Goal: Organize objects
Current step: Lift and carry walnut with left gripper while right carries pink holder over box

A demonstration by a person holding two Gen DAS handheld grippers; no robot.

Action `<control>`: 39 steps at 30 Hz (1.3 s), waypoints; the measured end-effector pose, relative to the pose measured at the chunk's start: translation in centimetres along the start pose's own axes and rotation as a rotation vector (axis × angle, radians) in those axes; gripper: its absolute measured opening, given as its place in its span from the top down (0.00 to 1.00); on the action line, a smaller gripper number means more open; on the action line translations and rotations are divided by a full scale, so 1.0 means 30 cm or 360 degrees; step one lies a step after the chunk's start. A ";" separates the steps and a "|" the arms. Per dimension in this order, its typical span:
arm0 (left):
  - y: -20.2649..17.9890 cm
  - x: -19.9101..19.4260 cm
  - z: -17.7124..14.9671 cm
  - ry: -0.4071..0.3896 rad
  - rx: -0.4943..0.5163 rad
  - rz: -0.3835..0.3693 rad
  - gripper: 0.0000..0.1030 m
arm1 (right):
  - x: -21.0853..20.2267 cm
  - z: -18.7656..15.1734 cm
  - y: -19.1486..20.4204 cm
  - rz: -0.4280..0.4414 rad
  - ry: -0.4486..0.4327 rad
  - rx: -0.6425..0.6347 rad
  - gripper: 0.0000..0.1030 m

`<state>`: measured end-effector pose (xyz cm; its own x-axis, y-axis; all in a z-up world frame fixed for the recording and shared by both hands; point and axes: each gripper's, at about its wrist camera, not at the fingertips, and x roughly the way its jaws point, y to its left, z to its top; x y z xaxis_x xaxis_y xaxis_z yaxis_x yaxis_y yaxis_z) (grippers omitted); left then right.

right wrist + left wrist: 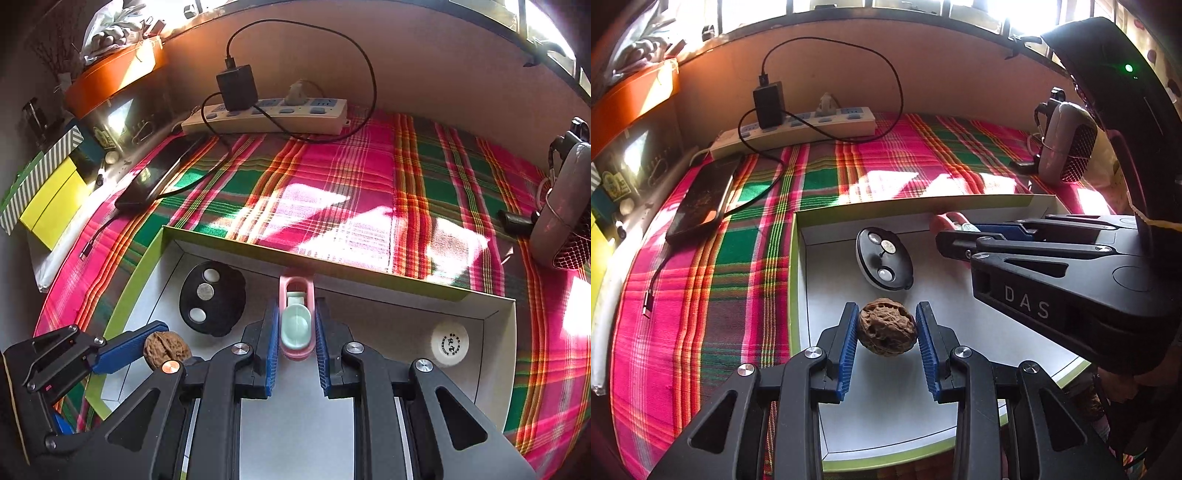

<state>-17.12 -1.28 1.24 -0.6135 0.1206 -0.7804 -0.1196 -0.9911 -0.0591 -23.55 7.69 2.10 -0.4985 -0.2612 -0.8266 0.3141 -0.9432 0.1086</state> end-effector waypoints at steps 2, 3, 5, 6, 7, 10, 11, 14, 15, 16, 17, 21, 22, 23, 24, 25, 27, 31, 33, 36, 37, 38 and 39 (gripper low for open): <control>-0.001 0.000 0.001 0.0000 0.0003 0.0007 0.71 | 0.003 0.000 0.000 -0.0001 0.0004 0.0001 0.82; -0.001 0.000 0.001 -0.0001 0.0003 0.0005 0.71 | 0.005 0.000 -0.002 0.0000 0.0008 0.0007 0.82; -0.001 0.000 0.001 0.0001 0.0006 0.0007 0.71 | 0.010 0.001 -0.006 0.0002 0.0017 0.0021 0.82; -0.001 0.000 0.001 0.0000 0.0006 0.0007 0.71 | 0.012 0.000 -0.008 0.0002 0.0022 0.0026 0.82; -0.001 0.000 0.002 0.0001 0.0006 0.0008 0.71 | 0.014 -0.001 -0.008 -0.0001 0.0024 0.0027 0.82; -0.001 0.001 0.002 0.0003 0.0008 0.0010 0.71 | 0.015 -0.004 -0.010 0.0000 0.0022 0.0032 0.82; -0.002 0.001 0.002 0.0005 0.0013 0.0012 0.71 | 0.014 -0.005 -0.011 0.0001 0.0023 0.0033 0.82; -0.001 0.002 0.001 0.0006 0.0016 0.0015 0.71 | 0.014 -0.007 -0.011 -0.0011 0.0028 0.0035 0.82; -0.002 0.002 0.001 0.0006 0.0017 0.0017 0.71 | 0.014 -0.007 -0.010 -0.0015 0.0028 0.0035 0.82; -0.002 0.002 0.000 0.0006 0.0019 0.0020 0.71 | 0.014 -0.008 -0.010 -0.0016 0.0027 0.0037 0.82; -0.003 0.002 0.000 0.0007 0.0022 0.0023 0.71 | 0.014 -0.008 -0.011 -0.0015 0.0028 0.0038 0.82; -0.004 0.003 -0.001 0.0006 0.0023 0.0025 0.71 | 0.014 -0.009 -0.015 -0.0023 0.0026 0.0053 0.82; -0.004 0.003 0.000 0.0007 0.0023 0.0025 0.71 | 0.014 -0.009 -0.017 -0.0025 0.0026 0.0055 0.82; -0.005 0.003 0.000 0.0007 0.0024 0.0025 0.71 | 0.013 -0.009 -0.018 -0.0028 0.0026 0.0057 0.82; -0.005 0.003 0.000 0.0006 0.0023 0.0025 0.71 | 0.013 -0.009 -0.018 -0.0029 0.0026 0.0059 0.82; -0.005 0.003 0.000 0.0006 0.0022 0.0023 0.71 | 0.013 -0.009 -0.019 -0.0029 0.0026 0.0060 0.82; -0.004 0.003 0.000 0.0007 0.0023 0.0024 0.71 | 0.013 -0.009 -0.019 -0.0031 0.0026 0.0061 0.82; -0.003 0.002 0.000 0.0007 0.0022 0.0023 0.71 | 0.013 -0.008 -0.021 -0.0032 0.0027 0.0065 0.79; -0.003 0.002 0.000 0.0007 0.0022 0.0023 0.71 | 0.011 -0.008 -0.022 -0.0032 0.0028 0.0067 0.77; -0.001 0.002 0.000 0.0007 0.0022 0.0023 0.71 | 0.004 -0.008 -0.023 -0.0036 0.0021 0.0069 0.74; -0.001 0.002 0.001 0.0008 0.0022 0.0023 0.71 | 0.003 -0.009 -0.022 -0.0035 0.0020 0.0069 0.73; -0.001 0.001 0.000 0.0008 0.0021 0.0024 0.71 | 0.001 -0.009 -0.022 -0.0037 0.0019 0.0069 0.73; -0.003 0.001 0.000 0.0008 0.0020 0.0023 0.71 | 0.000 -0.008 -0.020 -0.0038 0.0018 0.0069 0.73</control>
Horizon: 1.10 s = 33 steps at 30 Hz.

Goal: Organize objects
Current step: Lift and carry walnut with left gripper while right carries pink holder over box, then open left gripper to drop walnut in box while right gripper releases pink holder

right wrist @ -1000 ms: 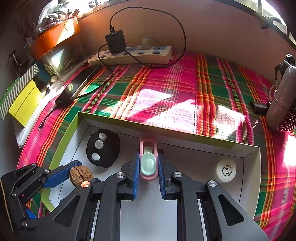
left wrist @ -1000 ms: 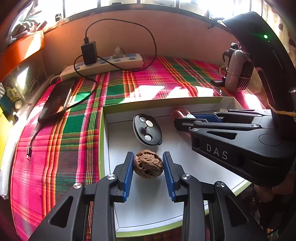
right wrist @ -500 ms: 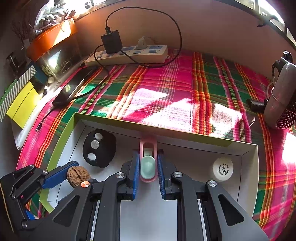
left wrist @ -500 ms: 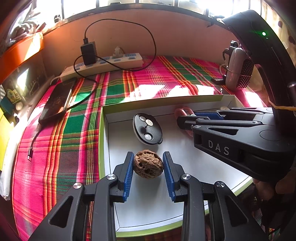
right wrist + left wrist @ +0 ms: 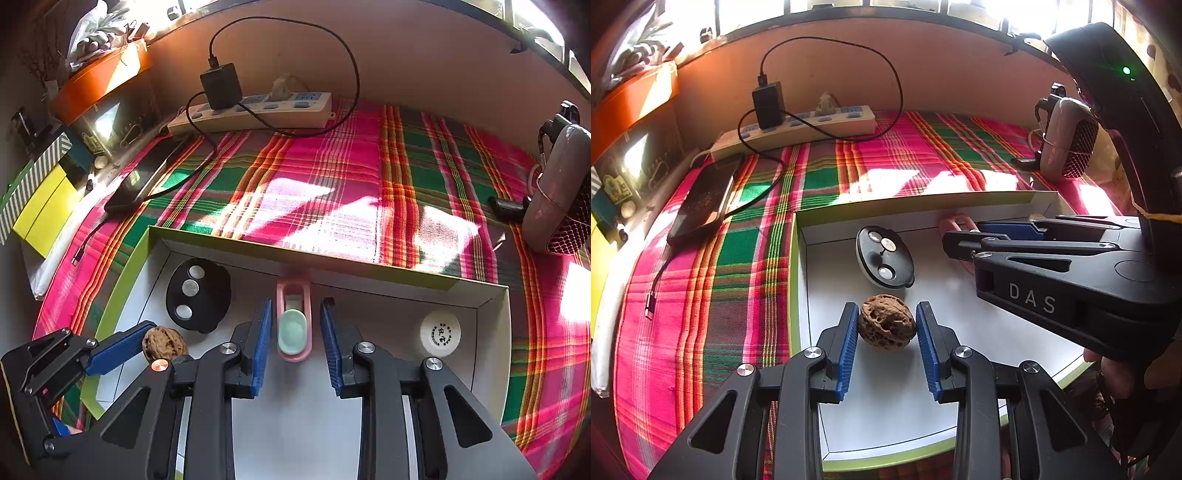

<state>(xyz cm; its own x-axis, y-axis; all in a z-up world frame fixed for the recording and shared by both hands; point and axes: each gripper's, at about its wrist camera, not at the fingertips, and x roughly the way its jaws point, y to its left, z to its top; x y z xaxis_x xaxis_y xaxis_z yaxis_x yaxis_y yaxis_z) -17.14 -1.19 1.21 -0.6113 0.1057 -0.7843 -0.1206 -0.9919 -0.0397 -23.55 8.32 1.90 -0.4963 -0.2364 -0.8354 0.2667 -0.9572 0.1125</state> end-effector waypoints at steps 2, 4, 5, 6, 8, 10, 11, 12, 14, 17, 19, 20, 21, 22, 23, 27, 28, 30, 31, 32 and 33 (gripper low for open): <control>-0.003 0.000 -0.002 0.0002 -0.0001 -0.0001 0.71 | -0.003 0.000 0.001 -0.0001 -0.0002 0.0001 0.71; -0.002 -0.002 -0.001 0.0003 -0.0005 -0.0004 0.71 | -0.004 -0.001 0.005 -0.0003 -0.0003 0.0000 0.68; -0.003 -0.004 -0.002 0.0001 -0.0011 -0.0004 0.71 | -0.005 -0.001 0.007 -0.0002 -0.0004 -0.0002 0.67; -0.004 -0.008 -0.002 -0.0005 -0.0016 -0.0002 0.71 | -0.007 -0.003 0.008 -0.0005 -0.0005 -0.0004 0.66; -0.003 -0.014 -0.002 -0.0010 -0.0022 0.0000 0.70 | -0.013 -0.005 0.010 -0.0007 -0.0011 -0.0004 0.66; -0.002 -0.024 -0.002 -0.0018 -0.0023 0.0004 0.69 | -0.020 -0.006 0.011 -0.0009 -0.0016 0.0001 0.66; -0.003 -0.029 -0.004 -0.0024 -0.0023 0.0005 0.69 | -0.024 -0.007 0.011 -0.0008 -0.0020 0.0003 0.66; -0.003 -0.035 -0.004 -0.0031 -0.0020 0.0003 0.69 | -0.028 -0.007 0.010 -0.0007 -0.0024 0.0003 0.66; -0.004 -0.045 -0.004 -0.0037 -0.0015 0.0006 0.69 | -0.038 -0.009 0.011 -0.0008 -0.0033 0.0003 0.66; -0.006 -0.064 -0.006 -0.0050 -0.0014 0.0004 0.69 | -0.057 -0.015 0.012 -0.0008 -0.0048 0.0007 0.66; -0.010 -0.080 -0.010 -0.0063 -0.0012 0.0003 0.69 | -0.075 -0.021 0.012 -0.0010 -0.0062 0.0008 0.65; -0.011 -0.088 -0.012 -0.0068 -0.0014 0.0004 0.69 | -0.085 -0.025 0.013 -0.0013 -0.0071 0.0004 0.65; -0.011 -0.096 -0.014 -0.0076 -0.0013 0.0004 0.69 | -0.096 -0.029 0.013 -0.0018 -0.0079 0.0001 0.65; -0.013 -0.103 -0.015 -0.0082 -0.0008 0.0004 0.69 | -0.108 -0.034 0.014 -0.0021 -0.0089 -0.0001 0.65; -0.019 -0.112 -0.019 -0.0087 -0.0005 0.0004 0.69 | -0.119 -0.039 0.014 -0.0023 -0.0098 -0.0002 0.65; -0.030 -0.148 -0.032 -0.0110 0.0008 -0.0003 0.69 | -0.165 -0.060 0.015 -0.0034 -0.0134 -0.0002 0.65; -0.033 -0.155 -0.036 -0.0114 0.0012 -0.0003 0.69 | -0.176 -0.067 0.015 -0.0036 -0.0143 -0.0002 0.65; -0.037 -0.169 -0.044 -0.0117 0.0014 0.0000 0.69 | -0.198 -0.080 0.016 -0.0040 -0.0158 0.0005 0.65; -0.040 -0.176 -0.049 -0.0120 0.0015 -0.0002 0.69 | -0.210 -0.088 0.013 -0.0041 -0.0166 0.0008 0.65; -0.040 -0.183 -0.054 -0.0121 0.0012 -0.0003 0.69 | -0.220 -0.096 0.013 -0.0042 -0.0173 0.0011 0.65; -0.041 -0.191 -0.059 -0.0125 0.0008 -0.0006 0.69 | -0.230 -0.104 0.012 -0.0043 -0.0177 0.0015 0.65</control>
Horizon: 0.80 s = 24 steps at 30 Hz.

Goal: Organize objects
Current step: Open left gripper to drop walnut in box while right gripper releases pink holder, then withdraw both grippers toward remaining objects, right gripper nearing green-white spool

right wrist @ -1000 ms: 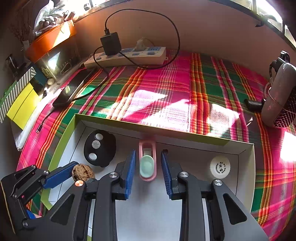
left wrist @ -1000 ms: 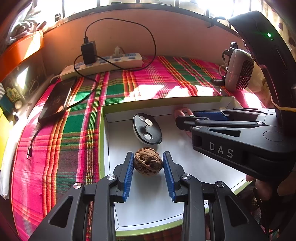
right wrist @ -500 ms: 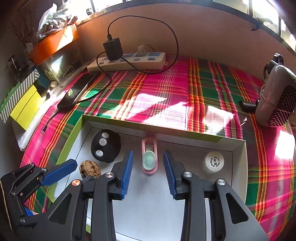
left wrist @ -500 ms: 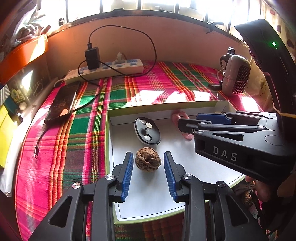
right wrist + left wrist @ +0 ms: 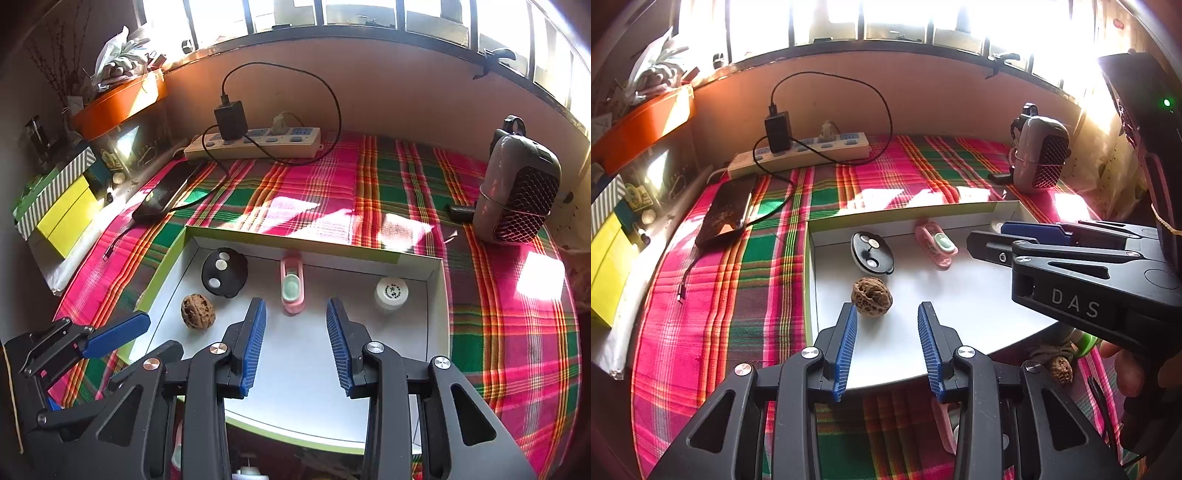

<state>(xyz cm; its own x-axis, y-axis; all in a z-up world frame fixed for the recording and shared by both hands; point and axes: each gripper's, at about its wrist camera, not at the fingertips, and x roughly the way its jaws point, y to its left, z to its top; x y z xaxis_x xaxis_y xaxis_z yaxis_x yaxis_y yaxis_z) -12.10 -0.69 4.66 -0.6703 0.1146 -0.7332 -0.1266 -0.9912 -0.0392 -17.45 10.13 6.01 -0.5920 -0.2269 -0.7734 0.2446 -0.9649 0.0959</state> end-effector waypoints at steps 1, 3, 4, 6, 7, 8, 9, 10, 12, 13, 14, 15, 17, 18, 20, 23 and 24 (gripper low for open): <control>-0.002 -0.009 -0.004 -0.0004 -0.0001 -0.0005 0.69 | -0.010 -0.007 -0.002 -0.0001 -0.0006 0.0004 0.65; -0.003 -0.028 -0.014 -0.0015 -0.0004 -0.0013 0.69 | -0.032 -0.024 -0.010 -0.0012 -0.0020 0.0012 0.65; -0.003 -0.036 -0.019 -0.0018 -0.0008 -0.0018 0.69 | -0.041 -0.032 -0.013 -0.0017 -0.0026 0.0015 0.65; 0.000 -0.050 -0.029 -0.0021 -0.0024 -0.0022 0.69 | -0.059 -0.049 -0.019 -0.0027 -0.0034 0.0027 0.65; 0.001 -0.055 -0.034 -0.0022 -0.0030 -0.0028 0.69 | -0.068 -0.058 -0.022 -0.0028 -0.0038 0.0032 0.65; 0.002 -0.060 -0.041 -0.0020 -0.0037 -0.0031 0.69 | -0.076 -0.067 -0.027 -0.0031 -0.0042 0.0036 0.65; 0.004 -0.066 -0.048 -0.0021 -0.0045 -0.0037 0.69 | -0.084 -0.077 -0.031 -0.0037 -0.0046 0.0042 0.65; 0.005 -0.071 -0.055 -0.0021 -0.0049 -0.0046 0.69 | -0.093 -0.086 -0.035 -0.0044 -0.0052 0.0049 0.65; 0.008 -0.079 -0.068 -0.0017 -0.0061 -0.0056 0.69 | -0.108 -0.104 -0.046 -0.0054 -0.0063 0.0066 0.65; 0.009 -0.081 -0.074 -0.0015 -0.0063 -0.0064 0.69 | -0.114 -0.114 -0.053 -0.0056 -0.0065 0.0077 0.65; 0.010 -0.083 -0.081 -0.0011 -0.0067 -0.0073 0.69 | -0.121 -0.125 -0.059 -0.0062 -0.0068 0.0087 0.65; 0.013 -0.086 -0.088 -0.0010 -0.0073 -0.0086 0.69 | -0.129 -0.137 -0.064 -0.0070 -0.0072 0.0092 0.65; 0.018 -0.089 -0.104 -0.0002 -0.0083 -0.0112 0.69 | -0.148 -0.161 -0.076 -0.0090 -0.0085 0.0087 0.65; 0.020 -0.089 -0.112 0.0004 -0.0089 -0.0117 0.69 | -0.158 -0.173 -0.083 -0.0104 -0.0092 0.0086 0.65; 0.025 -0.085 -0.127 0.0022 -0.0100 -0.0120 0.69 | -0.178 -0.198 -0.099 -0.0114 -0.0109 0.0097 0.65; 0.035 -0.081 -0.151 0.0044 -0.0122 -0.0136 0.69 | -0.200 -0.236 -0.129 -0.0132 -0.0116 0.0130 0.65; 0.038 -0.080 -0.158 0.0049 -0.0130 -0.0140 0.69 | -0.207 -0.247 -0.140 -0.0145 -0.0117 0.0141 0.65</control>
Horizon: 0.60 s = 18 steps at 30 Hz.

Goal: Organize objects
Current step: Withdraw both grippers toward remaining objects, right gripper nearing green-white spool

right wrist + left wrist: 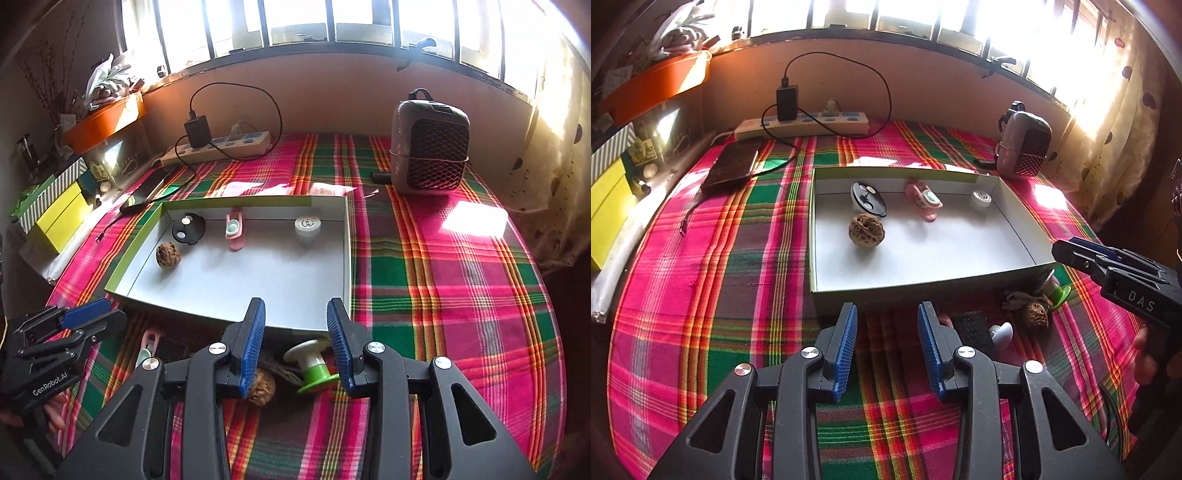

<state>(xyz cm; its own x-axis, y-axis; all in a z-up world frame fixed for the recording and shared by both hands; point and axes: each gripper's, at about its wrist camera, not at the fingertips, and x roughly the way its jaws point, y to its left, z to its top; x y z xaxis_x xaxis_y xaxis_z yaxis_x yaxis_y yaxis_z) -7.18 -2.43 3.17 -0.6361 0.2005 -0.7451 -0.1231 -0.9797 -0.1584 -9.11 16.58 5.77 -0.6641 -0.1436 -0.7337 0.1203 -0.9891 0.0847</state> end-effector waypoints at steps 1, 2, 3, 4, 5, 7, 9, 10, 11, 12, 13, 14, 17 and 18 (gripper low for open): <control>0.004 0.000 -0.005 0.0005 -0.0006 -0.0004 0.69 | -0.007 -0.009 -0.011 -0.0011 -0.0003 0.0009 0.65; 0.008 0.001 -0.009 0.0009 -0.0014 -0.0007 0.69 | -0.014 -0.020 -0.021 -0.0020 -0.0008 0.0014 0.65; 0.012 0.000 -0.014 0.0012 -0.0021 -0.0007 0.69 | -0.019 -0.032 -0.027 -0.0024 -0.0010 0.0016 0.65; 0.013 -0.001 -0.018 0.0012 -0.0026 -0.0007 0.69 | -0.023 -0.043 -0.035 -0.0029 -0.0011 0.0012 0.65; 0.015 -0.002 -0.021 0.0013 -0.0028 -0.0011 0.69 | -0.027 -0.055 -0.043 -0.0038 -0.0010 0.0008 0.64; 0.015 -0.002 -0.029 0.0019 -0.0025 -0.0015 0.69 | -0.024 -0.080 -0.057 -0.0059 0.0011 0.0008 0.64; 0.013 -0.001 -0.035 0.0027 -0.0023 -0.0020 0.69 | -0.018 -0.102 -0.070 -0.0061 0.0034 0.0014 0.64; 0.011 0.001 -0.038 0.0032 -0.0021 -0.0024 0.69 | -0.015 -0.111 -0.076 -0.0057 0.0043 0.0017 0.63; 0.009 0.002 -0.040 0.0036 -0.0020 -0.0028 0.69 | -0.019 -0.117 -0.081 -0.0041 0.0029 0.0023 0.58; 0.007 0.003 -0.043 0.0040 -0.0017 -0.0030 0.69 | -0.020 -0.121 -0.083 -0.0040 0.0035 0.0023 0.57; 0.005 0.004 -0.045 0.0045 -0.0015 -0.0030 0.69 | -0.020 -0.124 -0.085 -0.0039 0.0035 0.0022 0.56; 0.002 0.005 -0.047 0.0046 -0.0013 -0.0032 0.69 | -0.021 -0.126 -0.087 -0.0039 0.0034 0.0025 0.56; -0.003 0.008 -0.050 0.0054 -0.0010 -0.0036 0.69 | -0.023 -0.126 -0.088 -0.0017 0.0026 0.0036 0.56; -0.005 0.009 -0.051 0.0056 -0.0009 -0.0039 0.69 | -0.024 -0.124 -0.087 -0.0005 0.0018 0.0035 0.56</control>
<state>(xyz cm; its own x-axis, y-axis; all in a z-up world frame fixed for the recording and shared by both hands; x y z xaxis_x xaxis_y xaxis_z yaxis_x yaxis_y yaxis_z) -6.17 -2.22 2.01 -0.6058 0.2247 -0.7632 -0.1342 -0.9744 -0.1804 -6.19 19.40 3.56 -0.6559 -0.1401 -0.7417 0.1019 -0.9901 0.0969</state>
